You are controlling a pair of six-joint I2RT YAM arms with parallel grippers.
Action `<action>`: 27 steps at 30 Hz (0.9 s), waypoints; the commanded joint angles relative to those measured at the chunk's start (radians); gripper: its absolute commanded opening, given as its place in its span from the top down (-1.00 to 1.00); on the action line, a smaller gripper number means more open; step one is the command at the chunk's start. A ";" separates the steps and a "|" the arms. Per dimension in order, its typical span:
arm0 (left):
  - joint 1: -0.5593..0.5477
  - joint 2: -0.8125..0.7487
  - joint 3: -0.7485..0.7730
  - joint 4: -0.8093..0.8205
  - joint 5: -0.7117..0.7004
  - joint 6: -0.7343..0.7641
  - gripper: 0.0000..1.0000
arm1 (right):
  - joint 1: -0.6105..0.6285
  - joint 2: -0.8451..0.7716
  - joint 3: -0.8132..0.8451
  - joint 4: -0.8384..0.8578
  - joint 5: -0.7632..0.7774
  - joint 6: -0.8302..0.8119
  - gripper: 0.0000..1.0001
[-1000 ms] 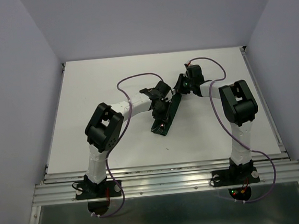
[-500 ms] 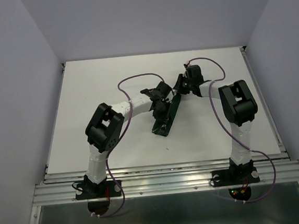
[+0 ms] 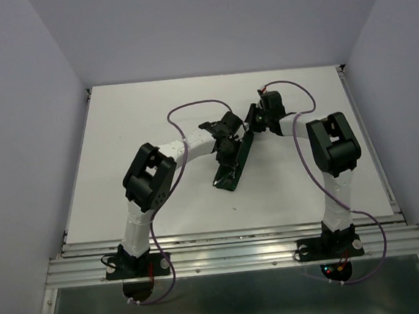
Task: Fold the napkin into a case and place the utensils inside
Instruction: Stuff the fork into the folded napkin.
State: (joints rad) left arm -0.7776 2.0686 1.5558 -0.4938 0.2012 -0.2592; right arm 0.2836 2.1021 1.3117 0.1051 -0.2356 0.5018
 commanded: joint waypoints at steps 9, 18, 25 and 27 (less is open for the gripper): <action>0.001 0.036 0.082 -0.008 0.006 0.006 0.57 | 0.017 -0.019 -0.035 -0.076 0.027 -0.011 0.58; 0.012 0.042 0.084 -0.002 0.009 0.002 0.57 | 0.026 -0.017 -0.038 -0.071 0.024 -0.011 0.58; 0.018 0.047 0.086 0.004 0.014 0.001 0.52 | 0.026 -0.017 -0.042 -0.071 0.027 -0.009 0.58; 0.020 0.045 0.082 0.003 0.014 0.003 0.46 | 0.026 -0.017 -0.042 -0.071 0.027 -0.009 0.58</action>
State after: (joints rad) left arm -0.7639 2.1120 1.6108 -0.4942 0.2131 -0.2611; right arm 0.2955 2.0945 1.3037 0.1051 -0.2317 0.5018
